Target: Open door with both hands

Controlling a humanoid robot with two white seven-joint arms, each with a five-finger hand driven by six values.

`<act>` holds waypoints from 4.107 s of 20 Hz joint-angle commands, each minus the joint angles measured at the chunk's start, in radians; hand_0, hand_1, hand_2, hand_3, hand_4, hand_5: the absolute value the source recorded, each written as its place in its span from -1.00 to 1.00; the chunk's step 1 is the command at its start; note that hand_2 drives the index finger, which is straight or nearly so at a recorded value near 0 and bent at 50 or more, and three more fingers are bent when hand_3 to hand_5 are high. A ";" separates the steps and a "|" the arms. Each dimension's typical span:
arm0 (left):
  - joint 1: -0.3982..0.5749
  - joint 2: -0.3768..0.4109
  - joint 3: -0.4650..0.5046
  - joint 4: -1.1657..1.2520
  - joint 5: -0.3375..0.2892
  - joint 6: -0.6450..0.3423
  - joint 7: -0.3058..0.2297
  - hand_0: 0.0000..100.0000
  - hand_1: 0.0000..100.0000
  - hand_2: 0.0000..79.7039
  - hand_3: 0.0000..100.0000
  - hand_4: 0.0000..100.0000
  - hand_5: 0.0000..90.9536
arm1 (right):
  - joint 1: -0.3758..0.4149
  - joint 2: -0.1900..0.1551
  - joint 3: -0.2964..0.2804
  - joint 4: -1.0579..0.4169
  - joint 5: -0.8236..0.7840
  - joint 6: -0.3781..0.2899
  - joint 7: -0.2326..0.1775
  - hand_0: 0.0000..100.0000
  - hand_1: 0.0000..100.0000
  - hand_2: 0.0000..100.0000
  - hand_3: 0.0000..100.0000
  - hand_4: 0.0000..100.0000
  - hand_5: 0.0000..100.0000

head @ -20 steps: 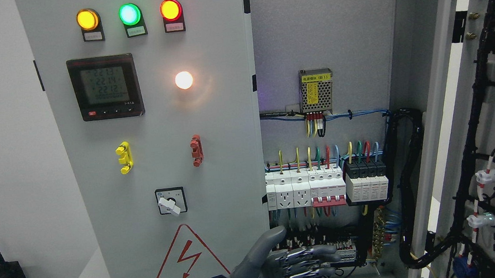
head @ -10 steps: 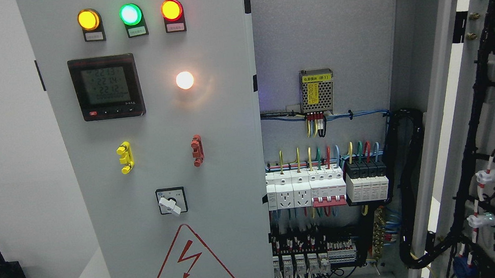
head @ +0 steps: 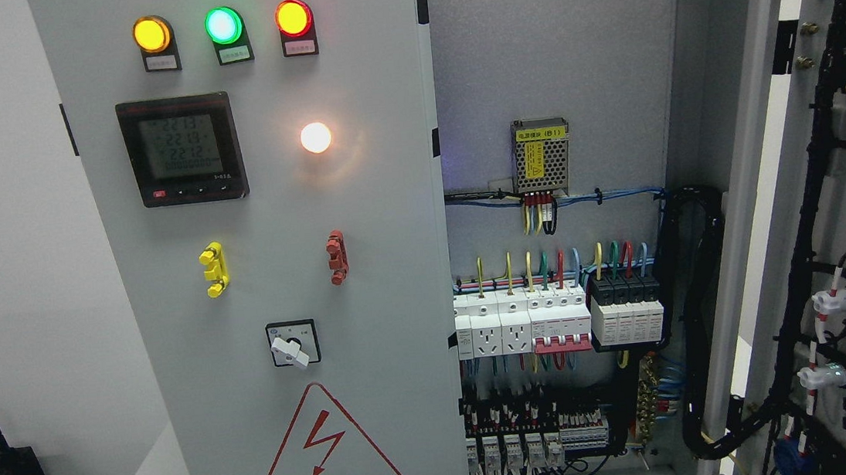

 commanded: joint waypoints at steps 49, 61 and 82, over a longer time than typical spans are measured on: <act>-0.203 -0.685 0.203 1.572 -0.622 -0.096 0.340 -1.00 -1.00 -1.00 -1.00 -1.00 -1.00 | -0.002 0.001 -0.002 -0.035 -0.001 -0.001 -0.005 -0.24 -1.00 -1.00 -1.00 -1.00 -1.00; -0.194 -0.677 0.219 1.531 -0.638 -0.110 0.342 -1.00 -1.00 -1.00 -1.00 -1.00 -1.00 | 0.008 -0.029 -0.003 -0.144 0.002 -0.001 -0.005 -0.24 -1.00 -1.00 -1.00 -1.00 -1.00; -0.194 -0.678 0.223 1.485 -0.589 -0.110 0.334 -1.00 -1.00 -1.00 -1.00 -1.00 -1.00 | 0.665 -0.263 -0.075 -1.440 -0.007 -0.125 -0.006 -0.24 -1.00 -1.00 -1.00 -1.00 -1.00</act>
